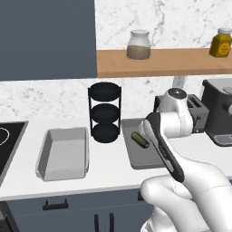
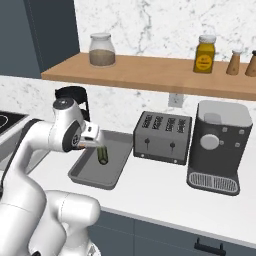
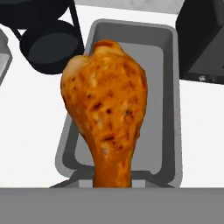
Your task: Place one cucumber and one chicken drumstick in each tupperware on the nearby counter, to pack two identical lunches.
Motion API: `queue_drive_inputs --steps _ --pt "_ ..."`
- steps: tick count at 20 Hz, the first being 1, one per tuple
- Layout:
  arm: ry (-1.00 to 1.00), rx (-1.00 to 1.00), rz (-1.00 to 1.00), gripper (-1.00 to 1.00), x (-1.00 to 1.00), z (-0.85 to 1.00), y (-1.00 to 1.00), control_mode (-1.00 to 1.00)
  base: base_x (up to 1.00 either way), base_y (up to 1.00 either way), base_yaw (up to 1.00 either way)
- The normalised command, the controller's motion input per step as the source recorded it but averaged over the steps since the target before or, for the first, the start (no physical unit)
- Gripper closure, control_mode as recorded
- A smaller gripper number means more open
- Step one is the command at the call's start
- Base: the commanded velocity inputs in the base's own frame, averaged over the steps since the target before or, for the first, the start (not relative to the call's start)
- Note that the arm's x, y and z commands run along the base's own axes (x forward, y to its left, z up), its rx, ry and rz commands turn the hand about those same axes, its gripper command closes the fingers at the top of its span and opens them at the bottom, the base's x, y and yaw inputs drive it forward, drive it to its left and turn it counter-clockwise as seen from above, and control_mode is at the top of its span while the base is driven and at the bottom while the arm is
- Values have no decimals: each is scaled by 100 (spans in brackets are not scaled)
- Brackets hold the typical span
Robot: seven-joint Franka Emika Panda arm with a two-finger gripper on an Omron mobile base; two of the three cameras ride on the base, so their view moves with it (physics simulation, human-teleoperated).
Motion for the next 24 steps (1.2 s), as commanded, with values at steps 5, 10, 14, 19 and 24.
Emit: queue_drive_inputs --steps 5,10,14,19,24 --pt "0 -3 2 100 19 -38 0 -100 0 0 0" --pt "0 -3 15 100 25 -36 0 -100 0 0 0" --pt "0 0 20 100 14 -39 -3 -100 0 0 0" --pt "0 -4 10 100 11 -14 4 -100 0 0 0" --pt "2 -10 0 100 21 -6 16 -100 0 0 0"
